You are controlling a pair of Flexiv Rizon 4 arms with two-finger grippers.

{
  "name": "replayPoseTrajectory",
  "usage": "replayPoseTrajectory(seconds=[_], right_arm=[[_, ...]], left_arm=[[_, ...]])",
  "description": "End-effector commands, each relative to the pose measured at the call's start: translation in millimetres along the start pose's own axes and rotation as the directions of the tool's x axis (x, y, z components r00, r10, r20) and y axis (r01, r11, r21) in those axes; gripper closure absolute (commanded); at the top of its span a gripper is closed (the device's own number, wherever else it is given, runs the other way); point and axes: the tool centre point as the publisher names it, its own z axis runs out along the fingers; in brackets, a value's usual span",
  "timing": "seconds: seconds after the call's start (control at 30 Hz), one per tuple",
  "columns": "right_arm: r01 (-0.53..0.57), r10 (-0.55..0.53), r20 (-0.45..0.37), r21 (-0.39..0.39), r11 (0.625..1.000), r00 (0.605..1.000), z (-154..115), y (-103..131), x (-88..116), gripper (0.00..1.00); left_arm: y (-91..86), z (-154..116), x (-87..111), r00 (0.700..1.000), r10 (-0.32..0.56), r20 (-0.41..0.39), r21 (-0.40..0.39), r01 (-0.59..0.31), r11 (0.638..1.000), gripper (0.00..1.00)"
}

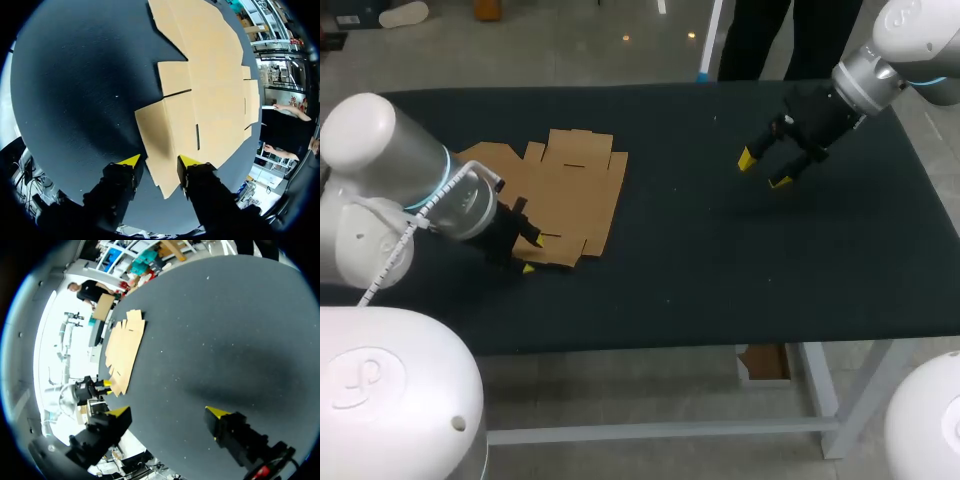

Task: Assemble the packaging by folding the flat box into shape, placing the metal phone stand inside, and closing the box properly

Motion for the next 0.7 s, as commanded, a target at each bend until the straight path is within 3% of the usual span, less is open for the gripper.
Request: replayPoseTrajectory(seconds=[0.03,0.1,0.2,0.7], right_arm=[[0.001,-0.001,-0.003,0.002,1.0,1.0,-0.6,0.3,-0.4,0.0],[0.001,-0.001,-0.003,0.002,1.0,1.0,-0.6,0.3,-0.4,0.0],[0.001,-0.001,-0.003,0.002,1.0,1.0,-0.6,0.3,-0.4,0.0],[0.001,-0.001,-0.003,0.002,1.0,1.0,-0.6,0.3,-0.4,0.0]], left_arm=[[-1.2,9.3,5.6,1.0,-0.02,0.013,0.208,0.017,0.978,0.57],[-4.5,10.6,7.0,1.0,-0.026,0.011,0.21,0.023,0.977,0.63],[-9.4,11.8,9.8,0.999,-0.032,0.013,0.22,0.029,0.975,1.0],[-13.6,-6.4,15.6,0.997,0.071,-0.028,0.197,-0.064,0.978,1.0]])
